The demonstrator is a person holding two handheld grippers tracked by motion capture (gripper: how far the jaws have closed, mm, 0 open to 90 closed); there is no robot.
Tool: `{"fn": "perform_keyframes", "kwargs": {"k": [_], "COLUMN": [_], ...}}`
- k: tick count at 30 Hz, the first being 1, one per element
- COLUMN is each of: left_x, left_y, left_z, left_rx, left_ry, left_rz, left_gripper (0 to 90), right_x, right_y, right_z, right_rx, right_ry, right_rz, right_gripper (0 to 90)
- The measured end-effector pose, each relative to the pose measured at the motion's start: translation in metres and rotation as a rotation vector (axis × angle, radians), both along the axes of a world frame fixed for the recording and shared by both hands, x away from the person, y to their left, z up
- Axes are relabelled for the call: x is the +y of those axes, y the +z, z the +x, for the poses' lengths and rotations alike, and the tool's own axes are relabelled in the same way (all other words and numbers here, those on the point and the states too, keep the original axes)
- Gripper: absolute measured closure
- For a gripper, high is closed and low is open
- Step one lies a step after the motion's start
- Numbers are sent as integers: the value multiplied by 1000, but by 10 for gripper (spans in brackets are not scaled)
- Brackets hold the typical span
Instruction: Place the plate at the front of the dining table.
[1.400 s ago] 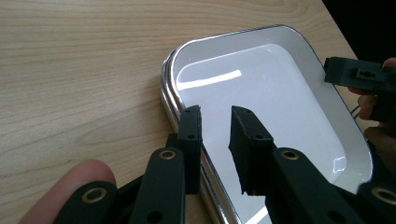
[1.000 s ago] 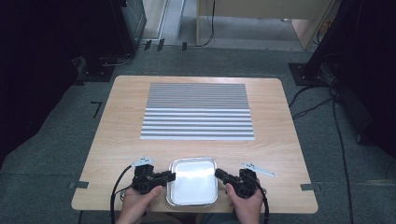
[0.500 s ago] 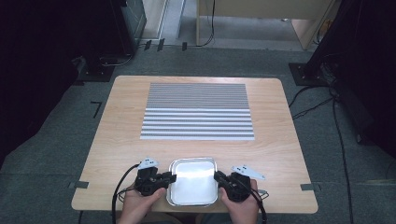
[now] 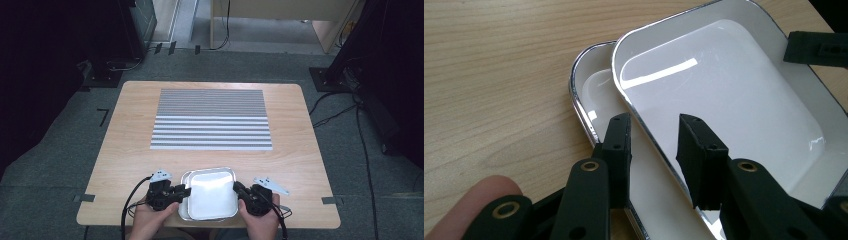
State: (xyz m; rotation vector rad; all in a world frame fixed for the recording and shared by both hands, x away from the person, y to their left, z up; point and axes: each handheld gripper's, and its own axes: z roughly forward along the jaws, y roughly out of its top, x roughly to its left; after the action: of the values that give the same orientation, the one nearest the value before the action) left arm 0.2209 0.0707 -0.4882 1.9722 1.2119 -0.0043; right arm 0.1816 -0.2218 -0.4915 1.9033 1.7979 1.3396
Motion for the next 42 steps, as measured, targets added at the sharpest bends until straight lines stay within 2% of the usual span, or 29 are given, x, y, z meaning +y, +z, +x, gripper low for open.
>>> {"fn": "perform_keyframes", "kwargs": {"k": [4,8,9,12,13,16,22,27,34,42], "left_x": [-5,-10,-11,-13,-13,-15,-21,-24,-27,-31], "left_y": [-3,-5,-5,-5,-5,-7,-5,-5,1,17], "left_z": [-2,-4,-4,-6,-6,-7,-11,-15,-20,-19], "left_rx": [-1,-5,-6,-15,-18,-6,-11,-24,-48,-106], "left_ry": [-16,-24,-22,-20,-18,-16,33,67,107,135], "left_rz": [23,54,58,74,78,85,119,139,117,104], "left_gripper": [669,674,676,684,695,706,759,773,795,834], "right_x": [-1,-1,-1,0,3,4,8,13,12,10], "right_y": [1,2,2,2,3,3,0,1,5,14], "right_z": [0,0,-1,-3,-5,-6,-6,-9,-11,-13], "right_rx": [0,8,10,9,10,7,17,8,-23,-63], "right_ry": [1,26,35,38,42,43,43,-6,-36,-60], "right_rz": [-14,-28,-47,-62,-83,-102,-111,-104,-95,-88], "right_gripper": [862,819,811,809,808,809,816,848,871,888]}}
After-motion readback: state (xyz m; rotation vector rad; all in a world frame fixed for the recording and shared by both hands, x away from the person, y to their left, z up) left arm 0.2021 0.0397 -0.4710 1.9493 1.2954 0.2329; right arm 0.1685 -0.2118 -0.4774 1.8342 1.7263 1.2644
